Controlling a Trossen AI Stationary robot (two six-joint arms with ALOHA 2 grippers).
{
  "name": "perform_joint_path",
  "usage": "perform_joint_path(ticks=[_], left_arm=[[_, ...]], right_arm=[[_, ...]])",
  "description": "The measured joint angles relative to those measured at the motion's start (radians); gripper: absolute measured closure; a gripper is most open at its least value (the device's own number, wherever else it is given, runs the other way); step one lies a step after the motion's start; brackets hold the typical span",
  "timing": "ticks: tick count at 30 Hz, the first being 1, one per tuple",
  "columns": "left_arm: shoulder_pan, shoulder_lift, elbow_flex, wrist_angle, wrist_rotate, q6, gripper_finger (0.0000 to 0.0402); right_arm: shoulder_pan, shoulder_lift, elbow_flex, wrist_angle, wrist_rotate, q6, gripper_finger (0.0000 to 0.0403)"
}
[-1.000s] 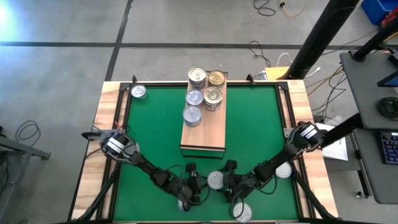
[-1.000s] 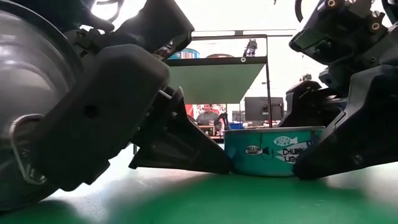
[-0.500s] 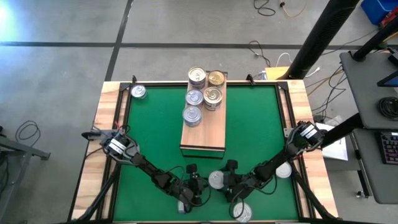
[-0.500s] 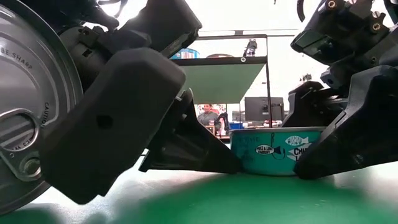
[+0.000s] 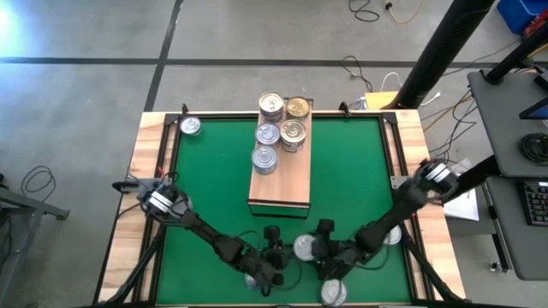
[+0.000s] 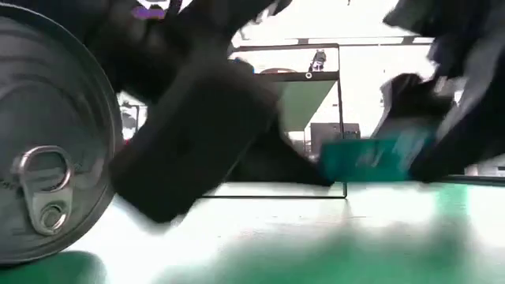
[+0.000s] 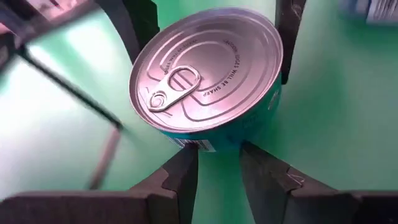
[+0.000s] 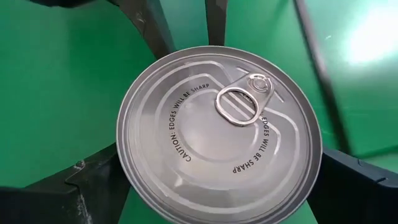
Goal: Stack canned seafood by type on shelf
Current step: Put the green blue tuna can on the shelf
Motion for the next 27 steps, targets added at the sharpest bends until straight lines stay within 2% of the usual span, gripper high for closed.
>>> perform_joint_path(ticks=[2,5,7,11,14,16,19,24,27], left_arm=[[-0.023,-0.027,0.047,-0.070,-0.030,0.000,0.0299],[-0.068,-0.163,0.078,-0.196,-0.118,0.005,0.0299],[-0.096,-0.235,0.102,-0.219,-0.161,0.035,0.0299],[-0.110,-0.336,0.092,-0.317,-0.131,0.118,0.0299],[-0.075,-0.466,0.089,-0.316,-0.115,0.183,0.0299],[-0.032,-0.537,0.087,-0.310,-0.084,0.198,0.0299],[0.059,-0.598,0.061,-0.342,-0.006,0.202,0.0299],[0.235,-0.660,0.043,-0.351,0.107,0.206,0.0299],[0.331,-0.641,0.041,-0.367,0.234,0.220,0.0299]], right_arm=[[0.034,-0.060,0.041,-0.122,0.002,0.034,0.0026],[0.075,-0.153,0.084,-0.252,0.022,0.051,0.0029],[0.089,-0.217,0.092,-0.276,0.049,0.016,0.0031],[0.083,-0.355,0.090,-0.270,0.139,-0.101,0.0031],[0.022,-0.441,0.080,-0.281,0.236,-0.183,0.0031],[-0.045,-0.493,0.078,-0.280,0.233,-0.242,0.0031],[-0.177,-0.554,0.079,-0.280,0.151,-0.321,0.0031],[-0.426,-0.571,0.076,-0.293,-0.127,-0.422,0.0031],[-0.524,-0.551,0.071,-0.281,-0.239,-0.461,0.0031]])
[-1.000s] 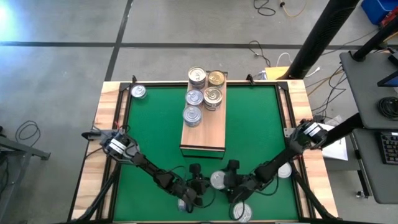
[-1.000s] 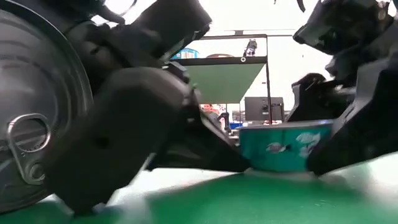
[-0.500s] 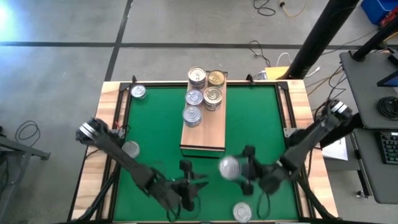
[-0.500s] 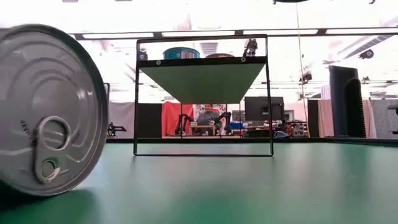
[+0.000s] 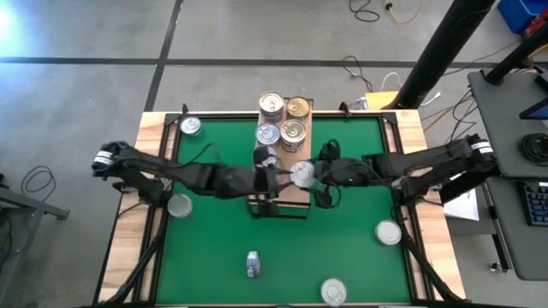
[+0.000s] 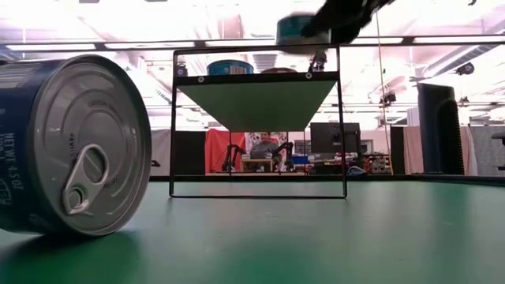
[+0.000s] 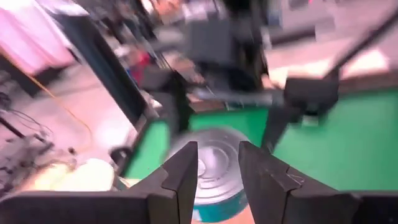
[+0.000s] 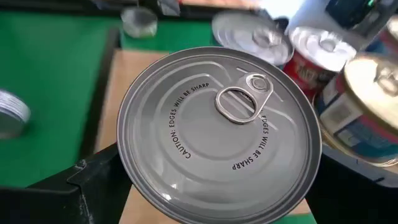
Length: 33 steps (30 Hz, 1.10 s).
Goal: Stack canned seafood by type on shelf
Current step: Put the green blue tuna can on the shelf
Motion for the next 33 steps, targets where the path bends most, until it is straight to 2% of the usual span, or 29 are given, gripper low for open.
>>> perform_joint_path(ticks=[3,7,11,14,21,27,33], left_arm=[[0.064,0.039,-0.009,-0.026,0.072,0.039,0.0299],[0.133,0.057,0.004,0.008,0.066,0.097,0.0299],[0.183,0.095,0.010,-0.020,0.069,0.108,0.0299],[0.205,0.096,0.029,-0.019,0.114,0.118,0.0299],[0.236,0.104,0.108,-0.218,0.260,0.115,0.0299],[0.243,0.103,0.188,-0.419,0.282,0.104,0.0299],[0.242,0.110,0.194,-0.440,0.486,0.116,0.0299]], right_arm=[[-0.049,0.036,-0.015,-0.006,-0.018,-0.032,0.0031],[-0.072,0.082,-0.021,0.022,-0.015,-0.044,0.0031],[-0.081,0.149,-0.019,0.050,-0.021,-0.038,0.0014],[-0.086,0.192,0.003,0.059,-0.019,-0.046,0.0014],[-0.090,0.258,0.061,0.059,-0.024,-0.078,0.0007],[-0.090,0.255,0.094,0.010,-0.018,-0.071,0.0005],[-0.091,0.256,0.108,-0.042,-0.009,0.006,0.0004]])
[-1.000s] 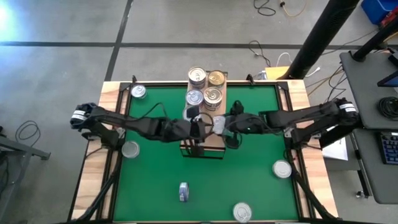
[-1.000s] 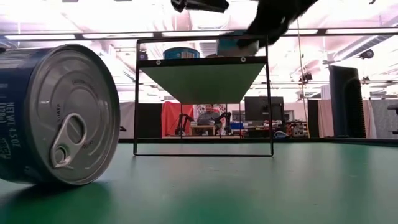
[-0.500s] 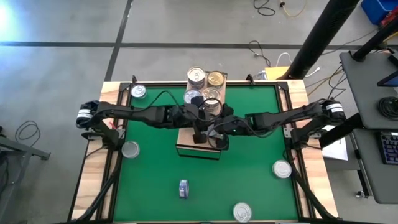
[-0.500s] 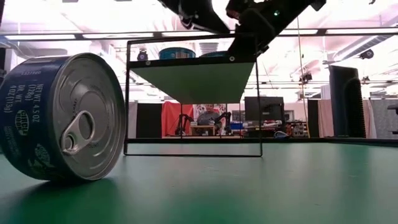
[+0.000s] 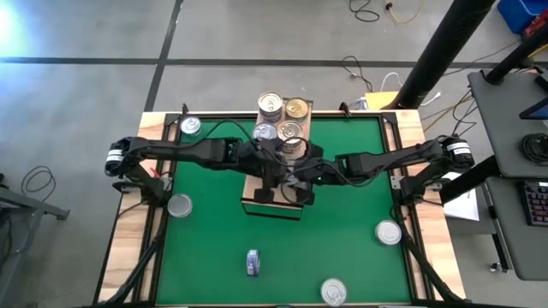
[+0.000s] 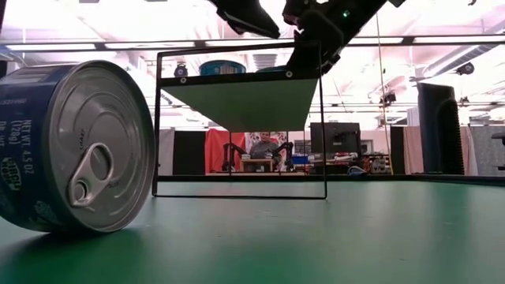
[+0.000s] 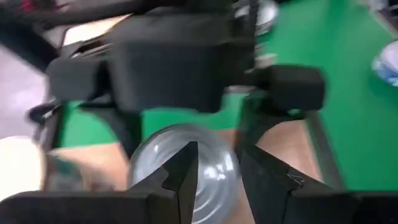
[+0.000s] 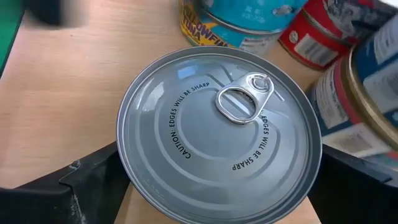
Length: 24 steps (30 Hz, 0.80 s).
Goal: Stack canned seafood by type on shelf
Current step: Put the green blue tuna can on the shelf
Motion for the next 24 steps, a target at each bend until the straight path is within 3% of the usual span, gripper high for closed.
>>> perform_joint_path(ticks=[4,10,16,24], left_arm=[[0.000,0.052,0.056,-0.051,0.022,0.015,0.0315],[0.017,0.195,0.278,-0.291,0.021,0.014,0.0394],[0.033,0.319,0.412,-0.393,0.019,0.014,0.0400],[0.036,0.337,0.461,-0.436,0.019,0.004,0.0401]], right_arm=[[0.000,0.004,-0.004,-0.009,0.000,0.056,0.0003],[0.000,0.001,-0.005,-0.015,-0.001,0.075,0.0003],[0.000,-0.003,-0.014,-0.025,-0.004,0.078,0.0003],[0.001,-0.007,-0.022,-0.049,-0.006,0.064,0.0003]])
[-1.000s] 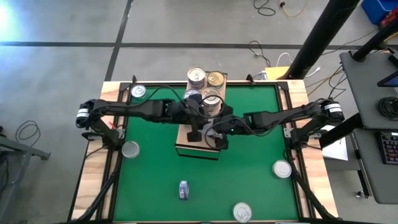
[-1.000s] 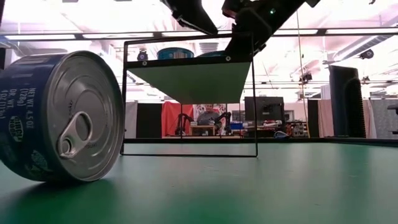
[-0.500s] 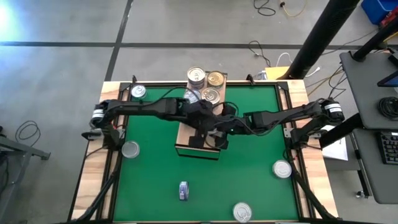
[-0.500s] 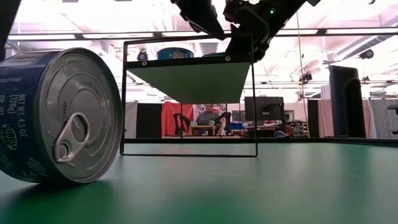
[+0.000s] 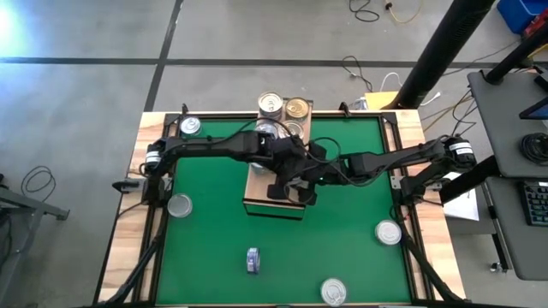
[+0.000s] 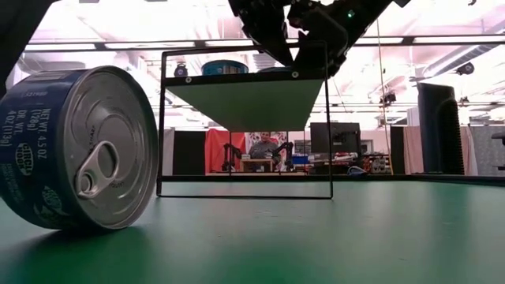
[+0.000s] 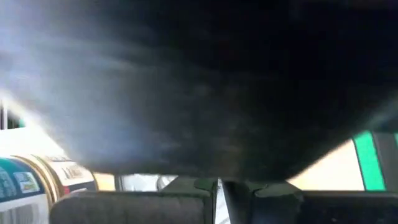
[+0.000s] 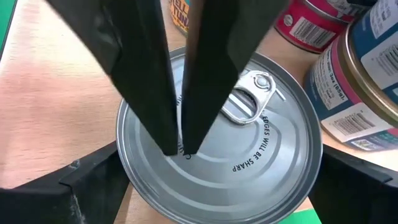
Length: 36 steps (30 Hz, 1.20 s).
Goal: Stack canned seafood by type on shelf
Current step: Put the green blue tuna can on the shelf
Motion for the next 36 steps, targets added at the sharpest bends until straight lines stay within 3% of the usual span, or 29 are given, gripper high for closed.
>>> perform_joint_path(ticks=[3,8,14,18,29,36], left_arm=[[-0.004,-0.023,0.002,0.005,0.026,-0.001,0.0401],[-0.003,-0.067,-0.058,0.111,0.183,0.021,0.0402],[-0.001,-0.081,-0.150,0.247,0.021,0.012,0.0402],[0.004,-0.053,-0.195,0.300,-0.022,0.015,0.0401],[0.020,-0.054,-0.196,0.270,-0.019,0.039,0.0401],[-0.011,-0.089,-0.202,0.332,-0.035,0.089,0.0401]], right_arm=[[0.000,0.000,0.000,0.001,-0.002,-0.020,0.0003],[0.002,0.001,-0.002,-0.006,0.006,-0.032,0.0003],[0.003,0.000,-0.003,-0.006,0.006,-0.027,0.0003],[0.005,0.001,-0.008,-0.005,0.006,-0.021,0.0003],[0.027,-0.029,-0.013,-0.012,0.014,-0.036,0.0003],[0.029,-0.092,-0.057,-0.006,0.004,-0.006,0.0003]])
